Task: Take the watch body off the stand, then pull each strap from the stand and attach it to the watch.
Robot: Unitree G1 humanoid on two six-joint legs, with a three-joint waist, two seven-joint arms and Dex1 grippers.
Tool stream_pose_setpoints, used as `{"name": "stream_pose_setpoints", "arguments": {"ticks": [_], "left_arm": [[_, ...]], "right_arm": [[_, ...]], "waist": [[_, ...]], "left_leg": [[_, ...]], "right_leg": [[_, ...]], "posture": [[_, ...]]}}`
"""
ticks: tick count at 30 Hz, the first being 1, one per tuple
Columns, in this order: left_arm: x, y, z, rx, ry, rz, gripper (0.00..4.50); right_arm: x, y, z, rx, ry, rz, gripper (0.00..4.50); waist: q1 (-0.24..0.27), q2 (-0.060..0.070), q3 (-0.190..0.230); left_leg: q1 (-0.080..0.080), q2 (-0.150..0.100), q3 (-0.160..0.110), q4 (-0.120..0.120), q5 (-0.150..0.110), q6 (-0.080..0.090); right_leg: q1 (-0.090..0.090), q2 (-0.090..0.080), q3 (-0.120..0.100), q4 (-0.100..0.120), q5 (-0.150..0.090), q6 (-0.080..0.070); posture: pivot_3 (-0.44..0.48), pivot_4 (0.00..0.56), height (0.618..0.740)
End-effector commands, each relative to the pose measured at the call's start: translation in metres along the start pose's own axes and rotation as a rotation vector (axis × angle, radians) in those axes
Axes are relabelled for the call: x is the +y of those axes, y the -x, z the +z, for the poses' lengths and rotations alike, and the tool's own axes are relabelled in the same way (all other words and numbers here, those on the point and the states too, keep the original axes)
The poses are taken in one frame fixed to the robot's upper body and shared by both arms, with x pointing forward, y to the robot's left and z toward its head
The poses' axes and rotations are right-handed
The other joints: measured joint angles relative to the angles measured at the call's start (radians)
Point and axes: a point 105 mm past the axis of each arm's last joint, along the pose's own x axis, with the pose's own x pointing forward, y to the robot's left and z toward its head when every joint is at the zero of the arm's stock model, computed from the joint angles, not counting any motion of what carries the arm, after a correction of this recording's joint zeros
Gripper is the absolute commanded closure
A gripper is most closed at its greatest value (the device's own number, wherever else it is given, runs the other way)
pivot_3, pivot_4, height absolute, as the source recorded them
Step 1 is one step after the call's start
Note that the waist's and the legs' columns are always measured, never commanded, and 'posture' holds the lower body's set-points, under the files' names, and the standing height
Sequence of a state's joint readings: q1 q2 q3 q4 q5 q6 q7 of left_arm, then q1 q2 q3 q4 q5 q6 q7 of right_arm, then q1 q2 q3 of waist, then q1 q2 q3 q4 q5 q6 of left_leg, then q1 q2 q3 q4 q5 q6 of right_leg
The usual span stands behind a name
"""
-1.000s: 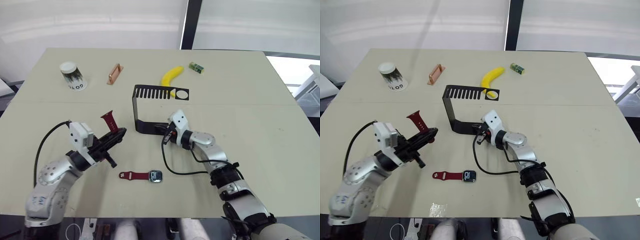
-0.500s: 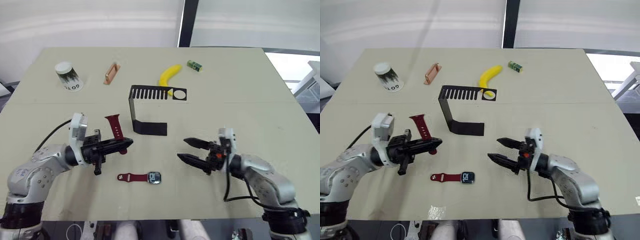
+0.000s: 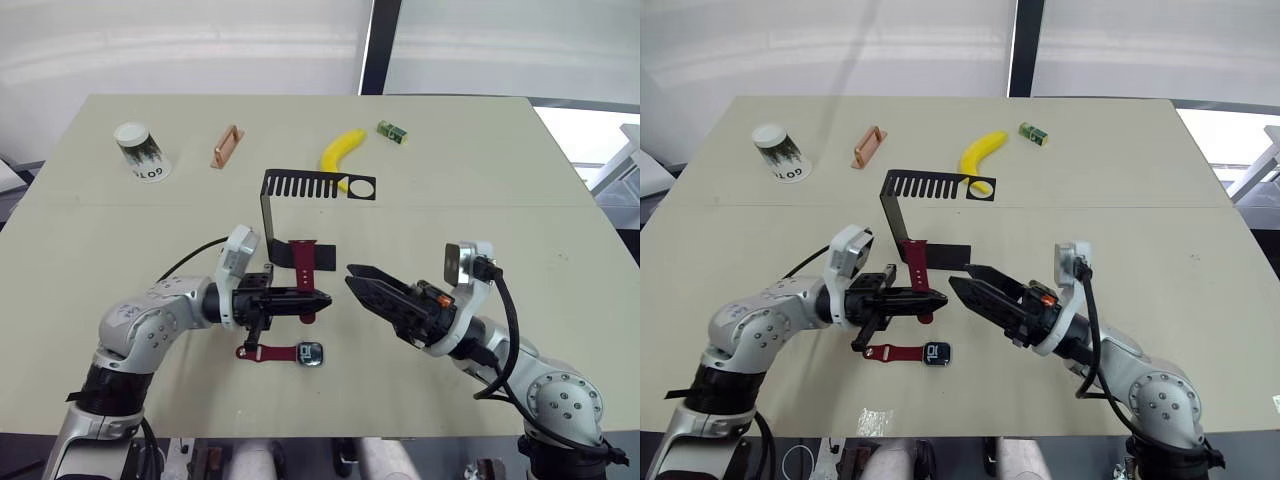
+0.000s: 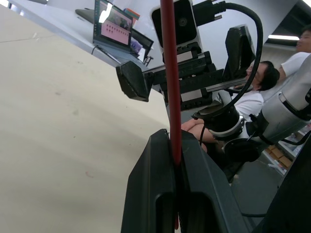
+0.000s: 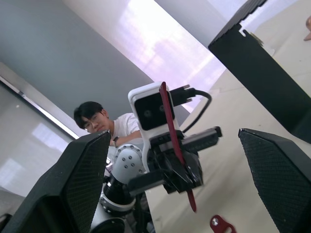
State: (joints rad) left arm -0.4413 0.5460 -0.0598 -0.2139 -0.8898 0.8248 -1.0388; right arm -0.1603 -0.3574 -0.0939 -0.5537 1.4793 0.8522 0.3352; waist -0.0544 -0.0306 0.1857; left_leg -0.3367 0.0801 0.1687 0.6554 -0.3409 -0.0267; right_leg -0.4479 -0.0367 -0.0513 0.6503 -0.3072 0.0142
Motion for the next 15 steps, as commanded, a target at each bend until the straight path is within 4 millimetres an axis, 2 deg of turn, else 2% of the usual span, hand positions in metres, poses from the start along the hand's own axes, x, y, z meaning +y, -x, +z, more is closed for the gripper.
{"name": "stream_pose_setpoints", "arguments": {"ticks": [1, 15], "left_arm": [[-0.003, -0.009, 0.004, -0.005, -0.004, -0.029, 4.50], [-0.004, -0.015, 0.002, -0.017, 0.033, -0.028, 4.50]], "right_arm": [[0.010, -0.008, 0.000, 0.005, 0.002, 0.036, 0.03], [0.004, -0.033, -0.002, 0.019, 0.016, 0.063, 0.03]], "waist": [[0.000, 0.000, 0.000], [0.002, 0.000, 0.000]], "left_leg": [[0.000, 0.000, 0.000, 0.000, 0.000, 0.000], [-0.001, 0.000, -0.001, 0.002, 0.001, 0.000]], "right_leg": [[0.000, 0.000, 0.000, 0.000, 0.000, 0.000], [0.000, 0.000, 0.000, 0.001, 0.000, 0.000]], "posture": [[0.000, 0.150, 0.729], [0.000, 0.150, 0.729]]}}
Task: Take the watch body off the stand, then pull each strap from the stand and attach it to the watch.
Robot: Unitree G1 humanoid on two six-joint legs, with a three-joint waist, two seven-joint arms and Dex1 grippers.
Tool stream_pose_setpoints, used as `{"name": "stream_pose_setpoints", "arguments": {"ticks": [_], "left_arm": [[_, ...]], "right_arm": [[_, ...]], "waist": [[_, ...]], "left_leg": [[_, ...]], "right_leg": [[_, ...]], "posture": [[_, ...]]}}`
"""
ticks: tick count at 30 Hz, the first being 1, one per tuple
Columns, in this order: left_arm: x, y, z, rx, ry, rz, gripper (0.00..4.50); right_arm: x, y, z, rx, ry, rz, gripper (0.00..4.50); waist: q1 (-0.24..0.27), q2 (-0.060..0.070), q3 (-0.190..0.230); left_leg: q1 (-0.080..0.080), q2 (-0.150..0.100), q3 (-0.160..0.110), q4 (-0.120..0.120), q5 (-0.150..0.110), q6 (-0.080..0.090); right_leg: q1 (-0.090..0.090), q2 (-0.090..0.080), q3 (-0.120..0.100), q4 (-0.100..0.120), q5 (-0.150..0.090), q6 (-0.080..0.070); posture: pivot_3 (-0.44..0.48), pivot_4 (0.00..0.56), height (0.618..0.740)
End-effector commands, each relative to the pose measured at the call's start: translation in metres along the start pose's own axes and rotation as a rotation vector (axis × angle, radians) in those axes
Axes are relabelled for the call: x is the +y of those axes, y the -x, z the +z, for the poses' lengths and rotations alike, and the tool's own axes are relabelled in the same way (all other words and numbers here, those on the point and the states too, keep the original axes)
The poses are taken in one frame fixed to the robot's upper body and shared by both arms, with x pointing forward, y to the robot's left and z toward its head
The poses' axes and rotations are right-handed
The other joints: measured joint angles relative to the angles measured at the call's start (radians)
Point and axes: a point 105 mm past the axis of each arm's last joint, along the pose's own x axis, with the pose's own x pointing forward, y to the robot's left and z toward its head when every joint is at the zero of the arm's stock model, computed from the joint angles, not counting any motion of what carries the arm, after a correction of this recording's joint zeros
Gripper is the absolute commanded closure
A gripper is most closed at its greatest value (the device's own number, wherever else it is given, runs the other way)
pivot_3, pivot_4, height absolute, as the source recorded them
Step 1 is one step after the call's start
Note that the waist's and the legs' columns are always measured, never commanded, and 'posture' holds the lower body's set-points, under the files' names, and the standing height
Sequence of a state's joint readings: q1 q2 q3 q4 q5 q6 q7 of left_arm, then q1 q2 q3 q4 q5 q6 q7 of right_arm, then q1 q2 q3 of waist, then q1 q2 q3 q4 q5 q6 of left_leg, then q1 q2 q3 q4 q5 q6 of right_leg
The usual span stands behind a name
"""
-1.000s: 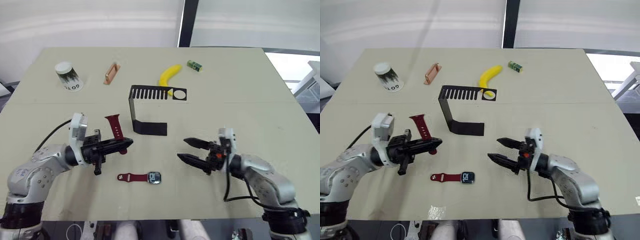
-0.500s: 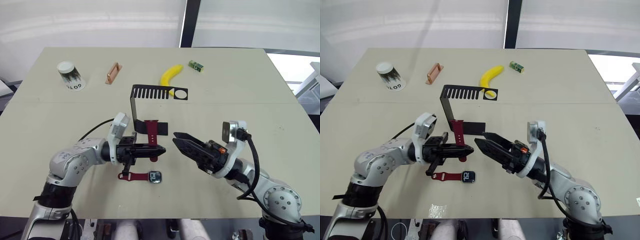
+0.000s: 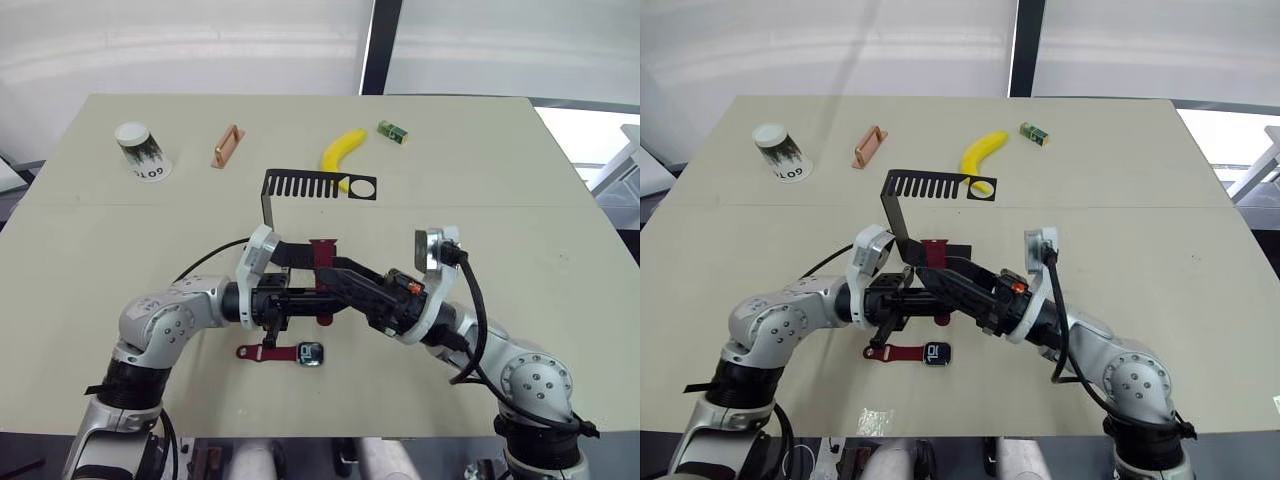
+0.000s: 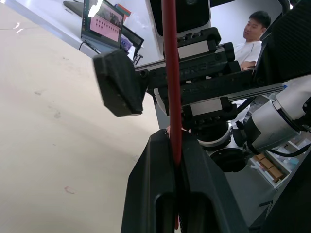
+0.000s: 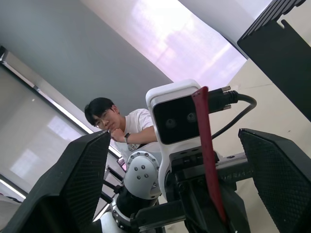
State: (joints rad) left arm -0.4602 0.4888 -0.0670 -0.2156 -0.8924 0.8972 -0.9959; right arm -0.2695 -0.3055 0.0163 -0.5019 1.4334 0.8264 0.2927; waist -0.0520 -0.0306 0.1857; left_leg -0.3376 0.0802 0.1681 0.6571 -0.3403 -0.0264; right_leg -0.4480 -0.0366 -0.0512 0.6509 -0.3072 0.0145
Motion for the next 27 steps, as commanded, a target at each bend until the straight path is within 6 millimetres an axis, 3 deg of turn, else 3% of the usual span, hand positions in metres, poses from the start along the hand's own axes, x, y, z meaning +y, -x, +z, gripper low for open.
{"name": "stream_pose_setpoints", "arguments": {"ticks": [1, 4, 27], "left_arm": [[-0.0063, -0.0034, 0.0041, -0.015, -0.024, -0.020, 4.50], [-0.0069, -0.0043, 0.0034, -0.019, -0.025, -0.018, 4.50], [-0.0095, -0.0086, 0.0035, -0.035, -0.021, -0.007, 4.50]], "right_arm": [[0.0028, -0.0050, 0.0027, -0.012, 0.020, 0.020, 0.27], [0.0018, -0.0058, 0.0026, -0.015, 0.026, 0.021, 1.10], [0.0025, -0.0107, 0.0038, -0.063, 0.013, 0.046, 1.10]], "waist": [[-0.001, 0.000, 0.000], [-0.001, 0.000, 0.000], [-0.001, 0.000, 0.000]], "left_leg": [[0.000, 0.000, 0.000, 0.000, 0.000, 0.000], [0.000, 0.000, 0.000, 0.000, 0.000, 0.000], [0.000, 0.000, 0.000, 0.000, 0.000, 0.000]], "right_leg": [[0.000, 0.000, 0.000, 0.000, 0.000, 0.000], [0.000, 0.000, 0.000, 0.000, 0.000, 0.000], [0.000, 0.000, 0.000, 0.001, 0.000, 0.000]], "posture": [[0.000, 0.150, 0.729], [0.000, 0.150, 0.729], [0.000, 0.150, 0.729]]}}
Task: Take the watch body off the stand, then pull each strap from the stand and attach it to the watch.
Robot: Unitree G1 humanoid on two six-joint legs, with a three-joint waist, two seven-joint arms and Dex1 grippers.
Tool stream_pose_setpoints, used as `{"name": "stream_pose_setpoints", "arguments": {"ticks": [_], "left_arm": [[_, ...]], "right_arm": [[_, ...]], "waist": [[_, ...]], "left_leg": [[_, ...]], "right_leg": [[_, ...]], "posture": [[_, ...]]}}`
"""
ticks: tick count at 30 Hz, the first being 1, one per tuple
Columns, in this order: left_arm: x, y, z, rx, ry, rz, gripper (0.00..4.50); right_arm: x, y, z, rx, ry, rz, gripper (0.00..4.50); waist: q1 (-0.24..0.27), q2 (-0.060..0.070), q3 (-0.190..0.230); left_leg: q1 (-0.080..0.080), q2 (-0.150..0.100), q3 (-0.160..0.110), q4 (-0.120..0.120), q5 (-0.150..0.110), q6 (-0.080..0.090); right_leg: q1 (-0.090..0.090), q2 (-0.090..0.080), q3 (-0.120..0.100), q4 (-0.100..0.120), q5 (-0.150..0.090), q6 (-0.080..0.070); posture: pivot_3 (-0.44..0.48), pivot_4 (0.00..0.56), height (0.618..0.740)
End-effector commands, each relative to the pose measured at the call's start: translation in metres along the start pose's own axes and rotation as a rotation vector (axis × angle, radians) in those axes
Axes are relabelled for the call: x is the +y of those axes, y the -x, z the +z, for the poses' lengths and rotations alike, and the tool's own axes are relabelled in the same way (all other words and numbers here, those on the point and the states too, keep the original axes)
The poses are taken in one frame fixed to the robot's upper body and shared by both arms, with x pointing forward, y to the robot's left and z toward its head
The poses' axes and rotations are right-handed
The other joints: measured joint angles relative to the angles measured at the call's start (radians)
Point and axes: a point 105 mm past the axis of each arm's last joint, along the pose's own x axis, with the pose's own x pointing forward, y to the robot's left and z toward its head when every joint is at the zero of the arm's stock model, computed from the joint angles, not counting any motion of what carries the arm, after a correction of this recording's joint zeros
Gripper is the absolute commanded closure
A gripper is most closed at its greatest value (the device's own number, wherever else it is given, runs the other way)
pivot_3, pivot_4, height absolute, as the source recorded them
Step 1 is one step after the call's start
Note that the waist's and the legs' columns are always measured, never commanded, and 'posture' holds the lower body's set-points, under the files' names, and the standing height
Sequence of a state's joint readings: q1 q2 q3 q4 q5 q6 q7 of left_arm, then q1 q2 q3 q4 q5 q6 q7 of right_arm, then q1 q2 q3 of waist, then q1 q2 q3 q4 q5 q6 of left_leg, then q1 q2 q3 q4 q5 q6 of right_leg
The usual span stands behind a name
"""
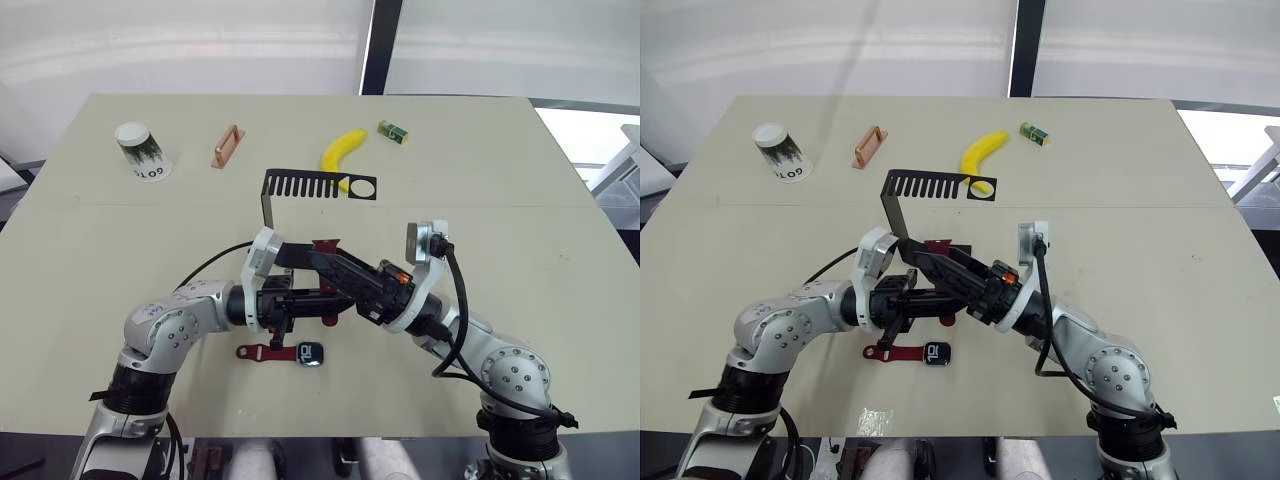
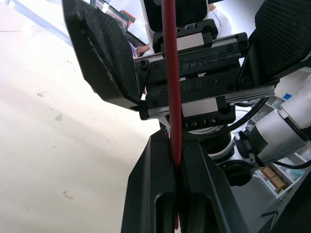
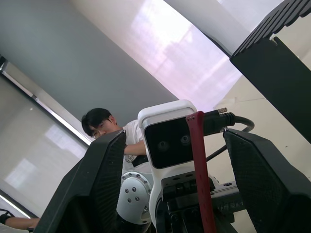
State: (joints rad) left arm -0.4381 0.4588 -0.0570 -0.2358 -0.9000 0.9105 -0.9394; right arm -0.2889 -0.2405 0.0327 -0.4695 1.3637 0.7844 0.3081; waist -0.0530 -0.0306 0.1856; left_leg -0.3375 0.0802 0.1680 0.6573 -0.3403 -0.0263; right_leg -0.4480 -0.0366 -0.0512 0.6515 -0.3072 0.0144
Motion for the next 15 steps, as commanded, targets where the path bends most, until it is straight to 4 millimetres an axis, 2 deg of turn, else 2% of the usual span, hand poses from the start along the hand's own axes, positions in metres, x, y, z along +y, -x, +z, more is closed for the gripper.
{"name": "stream_pose_setpoints", "arguments": {"ticks": [1, 13, 14, 15], "left_arm": [[-0.0113, -0.0048, 0.0058, -0.012, -0.036, -0.039, 4.50], [-0.0121, -0.0064, 0.0041, -0.005, -0.035, -0.037, 4.50], [-0.0121, -0.0063, 0.0039, -0.005, -0.035, -0.037, 4.50], [-0.0122, -0.0063, 0.0038, -0.004, -0.035, -0.037, 4.50]], "right_arm": [[0.0073, -0.0018, 0.0001, -0.007, 0.001, 0.042, 1.10], [0.0066, -0.0040, -0.0026, 0.010, -0.005, 0.046, 1.10], [0.0058, -0.0041, -0.0036, 0.016, -0.005, 0.042, 1.52], [0.0053, -0.0041, -0.0043, 0.019, -0.005, 0.039, 1.65]], "waist": [[0.000, 0.000, 0.000], [0.000, 0.000, 0.000], [0.000, 0.000, 0.000], [0.000, 0.000, 0.000]], "left_leg": [[0.000, 0.000, 0.000, 0.000, 0.000, 0.000], [0.000, 0.000, 0.000, 0.000, 0.000, 0.000], [0.000, 0.000, 0.000, 0.000, 0.000, 0.000], [0.000, 0.000, 0.000, 0.000, 0.000, 0.000]], "right_leg": [[0.000, 0.000, 0.000, 0.000, 0.000, 0.000], [0.000, 0.000, 0.000, 0.000, 0.000, 0.000], [0.000, 0.000, 0.000, 0.000, 0.000, 0.000], [0.000, 0.000, 0.000, 0.000, 0.000, 0.000]], "posture": [[0.000, 0.150, 0.729], [0.000, 0.150, 0.729], [0.000, 0.150, 0.729], [0.000, 0.150, 0.729]]}}
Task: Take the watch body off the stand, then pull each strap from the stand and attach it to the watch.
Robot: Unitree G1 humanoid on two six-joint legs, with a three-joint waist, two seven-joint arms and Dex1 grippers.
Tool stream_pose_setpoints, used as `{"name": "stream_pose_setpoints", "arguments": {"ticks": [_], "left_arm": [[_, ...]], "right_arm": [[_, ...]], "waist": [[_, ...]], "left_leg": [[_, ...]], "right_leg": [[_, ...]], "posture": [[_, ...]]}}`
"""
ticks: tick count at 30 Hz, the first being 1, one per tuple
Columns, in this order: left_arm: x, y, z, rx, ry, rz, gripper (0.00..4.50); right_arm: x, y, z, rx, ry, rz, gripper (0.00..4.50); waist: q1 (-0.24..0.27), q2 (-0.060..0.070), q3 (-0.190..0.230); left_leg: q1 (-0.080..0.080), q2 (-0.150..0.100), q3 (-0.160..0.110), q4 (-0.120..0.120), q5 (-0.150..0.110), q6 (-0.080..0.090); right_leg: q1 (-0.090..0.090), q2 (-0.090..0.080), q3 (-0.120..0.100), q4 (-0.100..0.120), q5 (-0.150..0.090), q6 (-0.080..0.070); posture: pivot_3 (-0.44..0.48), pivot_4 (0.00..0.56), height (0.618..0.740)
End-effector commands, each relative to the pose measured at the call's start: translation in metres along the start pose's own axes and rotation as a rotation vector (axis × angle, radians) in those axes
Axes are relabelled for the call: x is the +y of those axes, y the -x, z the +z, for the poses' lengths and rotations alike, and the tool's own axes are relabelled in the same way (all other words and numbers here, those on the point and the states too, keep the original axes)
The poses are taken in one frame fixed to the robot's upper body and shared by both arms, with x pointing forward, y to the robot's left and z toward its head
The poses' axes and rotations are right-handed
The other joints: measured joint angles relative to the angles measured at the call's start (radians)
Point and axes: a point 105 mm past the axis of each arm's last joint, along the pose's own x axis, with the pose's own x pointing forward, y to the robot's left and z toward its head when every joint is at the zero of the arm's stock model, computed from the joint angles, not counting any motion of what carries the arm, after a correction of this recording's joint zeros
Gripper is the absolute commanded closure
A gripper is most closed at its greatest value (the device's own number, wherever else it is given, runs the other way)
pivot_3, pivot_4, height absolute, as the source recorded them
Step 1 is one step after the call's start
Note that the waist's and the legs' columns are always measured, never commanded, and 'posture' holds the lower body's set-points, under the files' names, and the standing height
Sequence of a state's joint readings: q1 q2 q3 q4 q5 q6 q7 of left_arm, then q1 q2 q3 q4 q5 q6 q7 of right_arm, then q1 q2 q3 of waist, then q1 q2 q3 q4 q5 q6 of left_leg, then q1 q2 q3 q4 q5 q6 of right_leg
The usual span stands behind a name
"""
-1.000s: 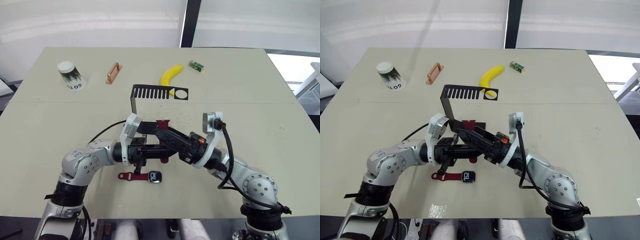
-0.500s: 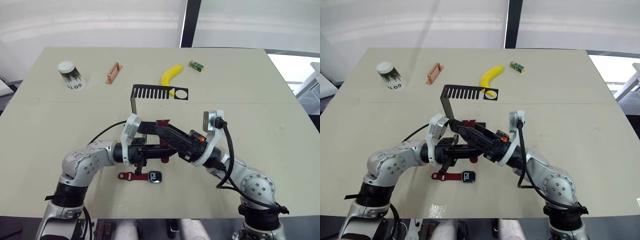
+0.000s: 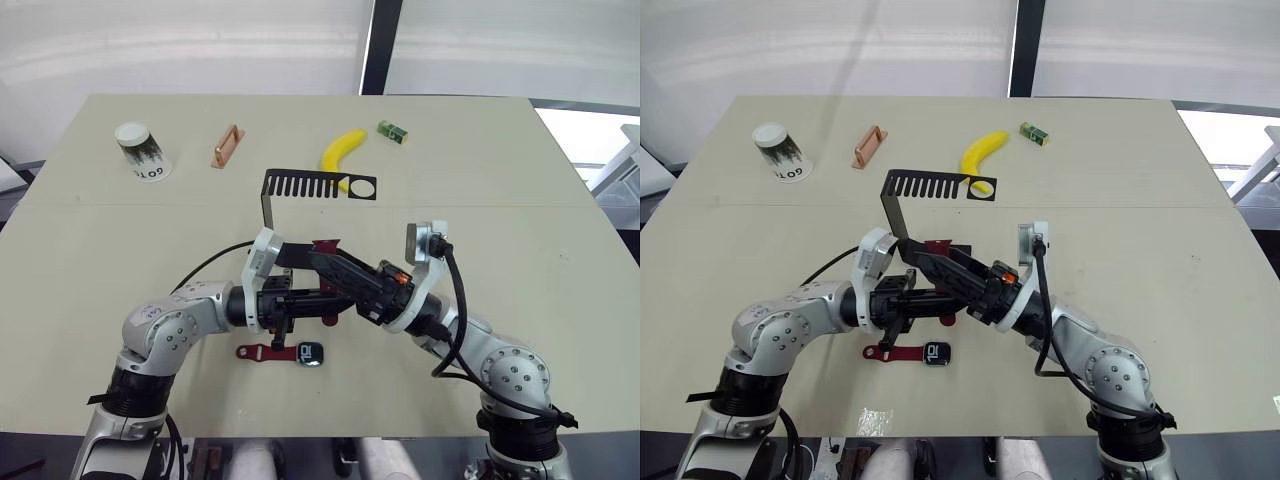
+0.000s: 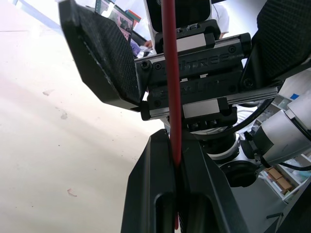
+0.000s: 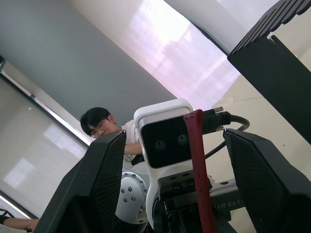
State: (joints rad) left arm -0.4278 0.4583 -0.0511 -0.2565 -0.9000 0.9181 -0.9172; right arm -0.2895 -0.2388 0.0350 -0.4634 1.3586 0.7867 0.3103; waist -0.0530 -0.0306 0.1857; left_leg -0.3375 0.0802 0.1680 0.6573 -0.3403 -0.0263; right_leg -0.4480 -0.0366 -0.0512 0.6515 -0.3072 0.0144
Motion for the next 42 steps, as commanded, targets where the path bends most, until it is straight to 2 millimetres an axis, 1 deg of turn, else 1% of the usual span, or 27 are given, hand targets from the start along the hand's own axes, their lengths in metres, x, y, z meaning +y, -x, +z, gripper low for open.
{"name": "stream_pose_setpoints", "arguments": {"ticks": [1, 6, 25, 26, 28, 29, 30, 31, 32, 33, 34, 35, 37, 38, 41, 42], "left_arm": [[-0.012, -0.006, 0.004, -0.008, -0.031, -0.056, 4.50], [-0.012, -0.006, 0.004, -0.007, -0.029, -0.056, 4.50], [-0.014, -0.006, 0.004, -0.023, -0.042, -0.062, 4.50], [-0.011, -0.006, 0.005, -0.028, -0.050, -0.042, 4.20], [-0.013, -0.005, 0.004, -0.027, -0.026, -0.051, 3.53], [-0.015, -0.004, 0.004, -0.016, -0.031, -0.056, 3.10], [-0.014, 0.001, 0.006, -0.005, -0.067, -0.038, 2.54], [-0.014, 0.005, 0.008, 0.002, -0.097, -0.021, 2.20], [-0.012, 0.014, 0.010, 0.021, -0.178, 0.009, 1.96], [-0.011, 0.023, 0.012, 0.041, -0.266, 0.039, 1.41], [-0.009, 0.033, 0.014, 0.049, -0.302, 0.066, 1.27], [-0.009, 0.039, 0.015, 0.054, -0.322, 0.084, 0.90], [-0.003, 0.065, 0.013, 0.112, -0.369, 0.163, 0.03], [0.000, 0.076, 0.012, 0.146, -0.395, 0.202, 0.01], [0.014, 0.127, 0.008, 0.257, -0.501, 0.388, 0.01], [0.018, 0.140, 0.006, 0.292, -0.534, 0.435, 0.01]], "right_arm": [[0.006, -0.004, -0.004, 0.019, -0.001, 0.041, 2.00], [0.006, -0.004, -0.005, 0.022, -0.002, 0.041, 4.44], [0.010, -0.005, -0.003, 0.006, -0.008, 0.073, 4.44], [0.011, -0.005, -0.003, 0.008, -0.003, 0.079, 4.49], [0.013, -0.005, -0.002, 0.012, 0.009, 0.088, 4.50], [0.014, -0.005, -0.002, 0.015, 0.016, 0.093, 4.50], [0.016, -0.005, 0.000, 0.016, 0.029, 0.099, 4.50], [0.017, -0.004, 0.002, 0.017, 0.039, 0.103, 4.50], [0.020, -0.001, 0.004, 0.028, 0.063, 0.109, 4.50], [0.022, 0.002, 0.005, 0.042, 0.087, 0.111, 4.50], [0.025, 0.007, 0.004, 0.075, 0.124, 0.108, 4.50], [0.026, 0.011, 0.004, 0.099, 0.149, 0.106, 4.50], [0.028, 0.025, 0.002, 0.172, 0.252, 0.078, 4.50], [0.028, 0.031, 0.003, 0.192, 0.290, 0.059, 4.50], [0.016, 0.060, 0.016, 0.212, 0.459, -0.077, 4.50], [0.011, 0.069, 0.020, 0.221, 0.509, -0.123, 4.50]], "waist": [[0.000, 0.000, 0.000], [0.000, 0.000, 0.000], [0.000, 0.000, 0.000], [0.000, 0.000, 0.000], [0.000, 0.000, 0.000], [0.000, 0.000, 0.000], [-0.001, 0.000, 0.000], [-0.001, 0.000, 0.000], [-0.002, 0.000, 0.000], [-0.002, 0.000, 0.000], [-0.003, 0.000, 0.000], [-0.002, 0.000, 0.000], [0.000, 0.000, 0.000], [0.001, 0.000, 0.000], [0.003, 0.000, 0.000], [0.003, 0.000, 0.000]], "left_leg": [[0.000, 0.000, 0.000, 0.000, 0.000, 0.000], [0.000, 0.000, 0.000, 0.000, 0.000, 0.000], [0.000, 0.000, 0.000, 0.000, 0.000, 0.000], [0.000, 0.000, 0.000, 0.000, 0.000, 0.000], [0.000, 0.000, 0.000, 0.000, 0.000, 0.000], [0.000, 0.000, 0.000, 0.000, 0.000, 0.000], [0.000, 0.000, 0.000, 0.000, 0.000, 0.000], [0.000, 0.000, 0.000, 0.000, 0.000, 0.000], [0.000, 0.000, 0.000, 0.000, 0.000, 0.000], [0.000, 0.000, 0.000, 0.000, 0.000, 0.000], [0.000, 0.000, 0.000, 0.000, 0.000, 0.000], [0.000, 0.000, 0.000, -0.001, 0.000, 0.000], [0.000, 0.000, 0.000, -0.001, 0.000, 0.000], [0.000, 0.000, 0.000, -0.002, 0.000, 0.000], [0.000, 0.000, 0.000, -0.005, 0.000, 0.000], [0.000, 0.000, 0.000, -0.006, 0.000, 0.000]], "right_leg": [[0.000, 0.000, 0.000, 0.000, 0.000, 0.000], [0.000, 0.000, 0.000, 0.000, 0.000, 0.000], [0.000, 0.000, 0.000, 0.000, 0.000, 0.000], [0.000, 0.000, 0.000, 0.000, 0.000, 0.000], [0.000, 0.000, 0.000, 0.000, 0.000, 0.000], [0.000, 0.000, 0.000, 0.000, 0.000, 0.000], [0.000, 0.000, 0.000, 0.000, 0.000, 0.000], [0.000, 0.000, 0.000, 0.000, 0.000, 0.000], [0.000, 0.000, 0.000, 0.000, 0.000, 0.000], [0.000, 0.000, 0.000, 0.000, 0.000, 0.000], [0.000, 0.000, 0.000, 0.000, 0.000, 0.000], [0.000, 0.000, 0.000, 0.000, 0.000, 0.000], [0.000, 0.000, 0.000, -0.001, 0.000, 0.000], [0.000, 0.000, 0.000, -0.002, 0.000, 0.000], [0.000, 0.000, -0.001, -0.006, 0.000, 0.000], [0.000, 0.000, -0.001, -0.007, 0.000, 0.000]], "posture": [[0.000, 0.150, 0.729], [0.000, 0.150, 0.729], [0.000, 0.150, 0.729], [0.000, 0.150, 0.729], [0.000, 0.150, 0.729], [0.000, 0.150, 0.729], [0.000, 0.150, 0.729], [0.000, 0.150, 0.729], [0.000, 0.150, 0.729], [0.000, 0.150, 0.729], [0.000, 0.150, 0.729], [0.000, 0.150, 0.729], [0.000, 0.150, 0.729], [0.000, 0.150, 0.729], [0.000, 0.150, 0.729], [0.000, 0.150, 0.729]]}}
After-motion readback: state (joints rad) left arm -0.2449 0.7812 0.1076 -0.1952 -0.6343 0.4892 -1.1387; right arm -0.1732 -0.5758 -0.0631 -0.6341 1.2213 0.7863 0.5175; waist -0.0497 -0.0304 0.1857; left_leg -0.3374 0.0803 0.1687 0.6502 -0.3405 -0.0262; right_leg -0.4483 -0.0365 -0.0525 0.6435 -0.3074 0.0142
